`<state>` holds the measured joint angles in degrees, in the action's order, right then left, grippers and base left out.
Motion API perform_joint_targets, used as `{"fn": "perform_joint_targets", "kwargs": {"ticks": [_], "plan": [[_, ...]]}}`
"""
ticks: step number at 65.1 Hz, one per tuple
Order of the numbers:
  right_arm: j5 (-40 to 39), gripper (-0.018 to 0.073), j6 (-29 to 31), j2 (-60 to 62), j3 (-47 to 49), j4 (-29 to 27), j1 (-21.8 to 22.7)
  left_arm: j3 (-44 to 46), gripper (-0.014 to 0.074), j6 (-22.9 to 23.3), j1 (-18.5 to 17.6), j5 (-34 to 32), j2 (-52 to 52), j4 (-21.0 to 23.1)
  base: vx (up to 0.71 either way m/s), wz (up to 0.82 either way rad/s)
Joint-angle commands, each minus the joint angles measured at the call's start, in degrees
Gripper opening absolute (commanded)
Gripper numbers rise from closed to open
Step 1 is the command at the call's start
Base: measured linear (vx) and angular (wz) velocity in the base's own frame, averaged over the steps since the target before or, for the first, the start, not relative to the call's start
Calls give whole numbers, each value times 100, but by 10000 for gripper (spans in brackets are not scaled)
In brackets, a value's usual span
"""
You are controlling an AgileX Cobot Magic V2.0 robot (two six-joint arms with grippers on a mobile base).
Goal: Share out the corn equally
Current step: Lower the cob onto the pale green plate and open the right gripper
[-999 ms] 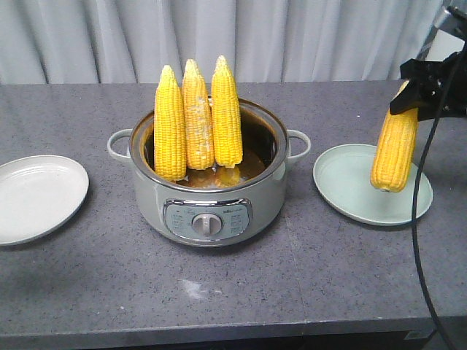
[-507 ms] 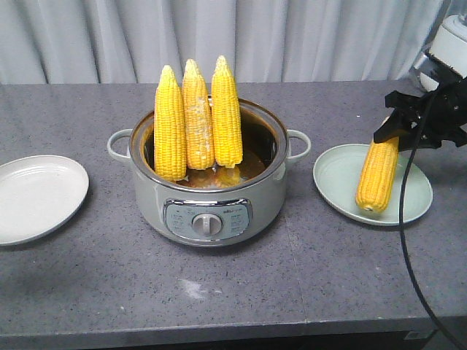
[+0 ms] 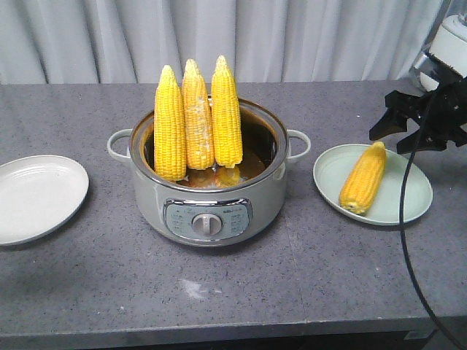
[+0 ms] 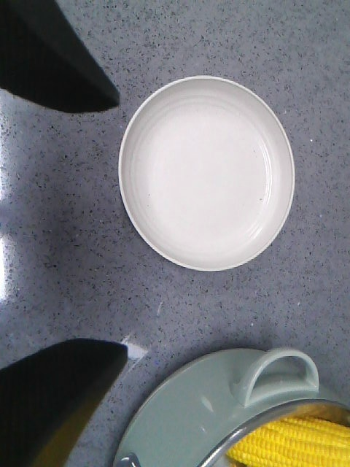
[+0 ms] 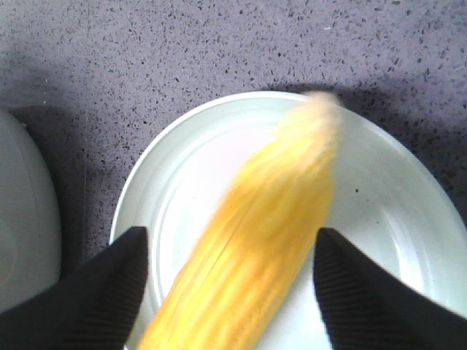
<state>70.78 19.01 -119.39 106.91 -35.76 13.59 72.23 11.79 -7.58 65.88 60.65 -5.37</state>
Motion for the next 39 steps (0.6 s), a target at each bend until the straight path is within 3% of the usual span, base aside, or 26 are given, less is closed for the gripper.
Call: {"fn": "perform_joint_targets", "kwargs": {"ticks": [1,39], "plan": [[219,557,26,304,176,-228,40,181,593,19,4,-308,-72,9,0,0],[-151,570,362,826,176,-102,40,181,593,20,4,-346,-72,9,0,0]]}}
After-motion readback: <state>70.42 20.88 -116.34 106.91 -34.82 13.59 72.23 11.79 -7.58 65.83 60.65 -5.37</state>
